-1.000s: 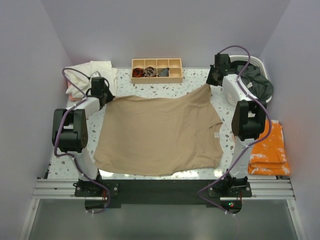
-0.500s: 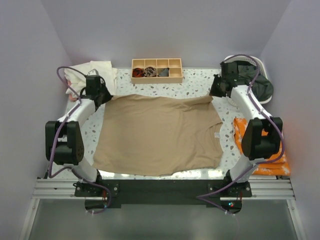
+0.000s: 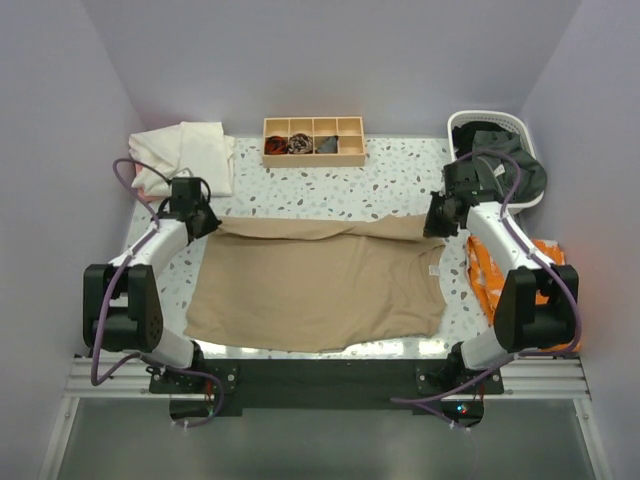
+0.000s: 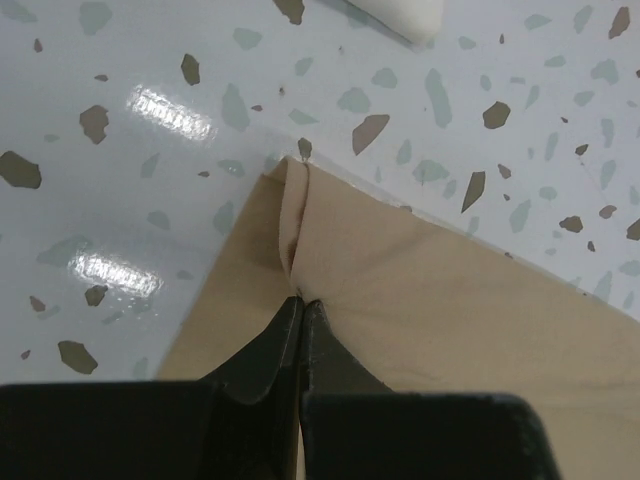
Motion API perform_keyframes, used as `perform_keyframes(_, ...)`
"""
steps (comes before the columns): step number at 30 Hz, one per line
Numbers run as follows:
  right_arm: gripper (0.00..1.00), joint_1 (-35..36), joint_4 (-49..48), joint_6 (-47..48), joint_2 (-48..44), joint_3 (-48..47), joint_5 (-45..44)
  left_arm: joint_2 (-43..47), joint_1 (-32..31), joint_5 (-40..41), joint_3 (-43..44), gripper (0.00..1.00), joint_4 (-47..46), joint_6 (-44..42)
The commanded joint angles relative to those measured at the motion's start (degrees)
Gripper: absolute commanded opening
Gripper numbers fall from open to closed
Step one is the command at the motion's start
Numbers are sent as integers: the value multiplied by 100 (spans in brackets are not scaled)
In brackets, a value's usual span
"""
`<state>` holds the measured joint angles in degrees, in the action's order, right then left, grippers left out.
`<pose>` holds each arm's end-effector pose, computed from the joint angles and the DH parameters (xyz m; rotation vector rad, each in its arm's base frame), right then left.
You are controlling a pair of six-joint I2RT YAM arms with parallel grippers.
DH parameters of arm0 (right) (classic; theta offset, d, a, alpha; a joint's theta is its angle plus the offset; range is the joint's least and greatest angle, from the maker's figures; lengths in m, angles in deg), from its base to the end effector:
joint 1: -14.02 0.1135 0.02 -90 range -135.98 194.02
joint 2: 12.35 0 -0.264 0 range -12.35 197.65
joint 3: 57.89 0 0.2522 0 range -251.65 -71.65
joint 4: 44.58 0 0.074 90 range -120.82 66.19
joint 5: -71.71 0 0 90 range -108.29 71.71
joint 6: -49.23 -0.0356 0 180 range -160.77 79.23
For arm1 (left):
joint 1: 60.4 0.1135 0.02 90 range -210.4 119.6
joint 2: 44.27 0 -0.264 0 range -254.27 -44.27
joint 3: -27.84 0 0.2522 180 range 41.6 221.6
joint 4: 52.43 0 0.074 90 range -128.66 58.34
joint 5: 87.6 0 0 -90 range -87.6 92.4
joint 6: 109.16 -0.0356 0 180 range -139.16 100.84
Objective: Fold and stack the t-shirts
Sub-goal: Fold the flattened tshirt in 1/3 of the way
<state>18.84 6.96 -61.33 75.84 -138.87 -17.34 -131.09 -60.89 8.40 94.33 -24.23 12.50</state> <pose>0.3175 0.0274 0.2520 0.3510 2.5835 0.1813 0.3143 0.0010 0.2075 -0.6951 2.3137 -0.1316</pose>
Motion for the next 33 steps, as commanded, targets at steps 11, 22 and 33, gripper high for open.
perform_keyframes(11,0,151,362,-388,-847,1185,-165,-35,304,473,71,0,296,-274)
perform_keyframes(22,47,169,-154,-406,-1479,1080,-658,349,304,297,9,100,367,-169)
perform_keyframes(33,45,169,-1052,-344,-83,666,166,483,190,-1566,-52,81,-468,-125)
